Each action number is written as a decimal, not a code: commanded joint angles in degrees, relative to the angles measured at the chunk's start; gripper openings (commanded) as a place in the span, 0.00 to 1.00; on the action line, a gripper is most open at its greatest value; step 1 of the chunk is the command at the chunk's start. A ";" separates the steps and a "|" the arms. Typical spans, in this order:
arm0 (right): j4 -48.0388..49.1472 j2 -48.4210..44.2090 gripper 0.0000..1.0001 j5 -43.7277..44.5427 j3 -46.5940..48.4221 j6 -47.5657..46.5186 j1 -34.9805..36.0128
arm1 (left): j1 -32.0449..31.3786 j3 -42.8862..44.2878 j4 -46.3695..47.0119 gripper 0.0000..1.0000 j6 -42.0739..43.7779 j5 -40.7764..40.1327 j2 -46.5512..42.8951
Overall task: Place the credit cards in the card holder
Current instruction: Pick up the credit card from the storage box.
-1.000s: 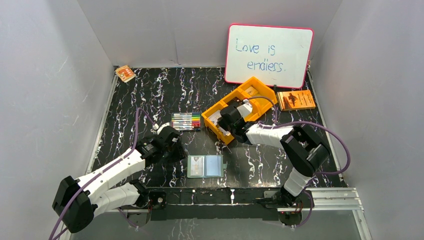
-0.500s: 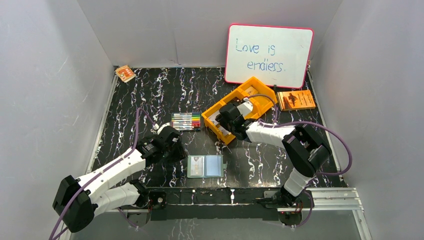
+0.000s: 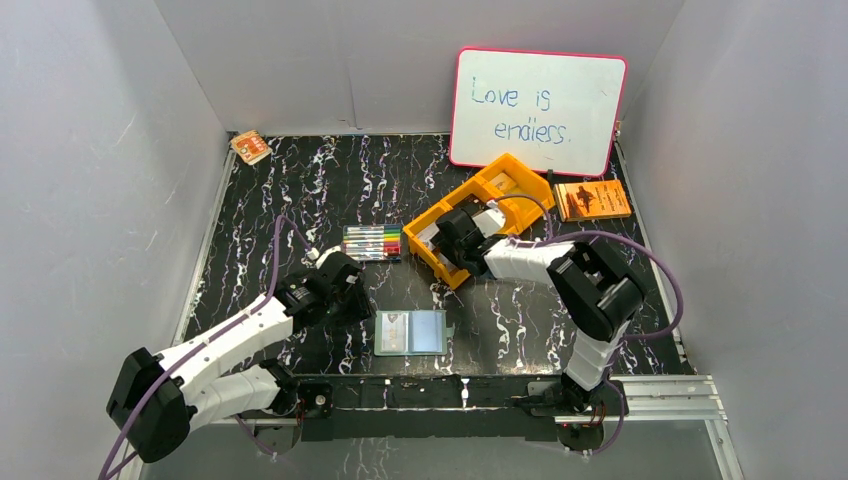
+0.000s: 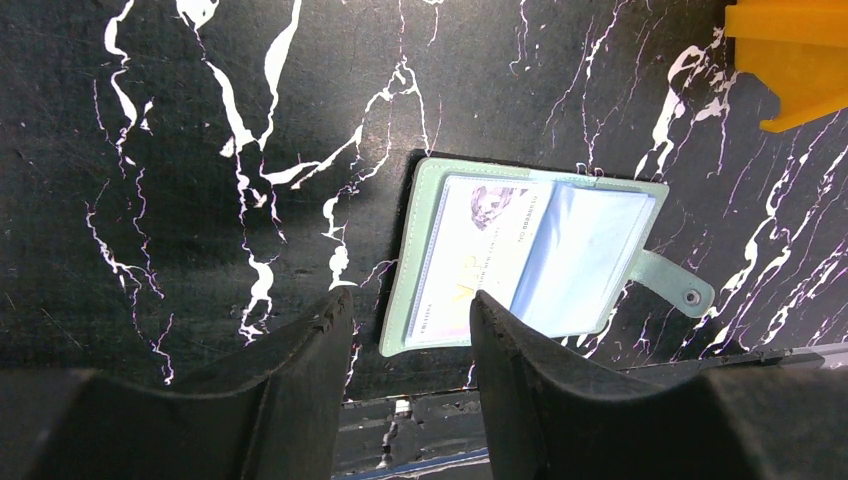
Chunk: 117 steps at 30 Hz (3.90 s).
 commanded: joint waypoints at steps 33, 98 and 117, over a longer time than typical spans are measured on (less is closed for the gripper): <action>1.85 0.26 0.24 -0.57 0.16 1.38 -1.04 | -0.09 1.43 -0.24 0.45 1.60 -0.16 2.39; -1.35 -10.52 0.00 4.67 5.49 -5.18 -1.15 | -0.09 0.90 -0.38 0.45 0.63 -0.11 -0.15; -23.68 -46.34 0.00 -33.65 4.45 1.93 -11.70 | 0.01 16.73 -5.51 0.46 1.67 -9.36 -2.92</action>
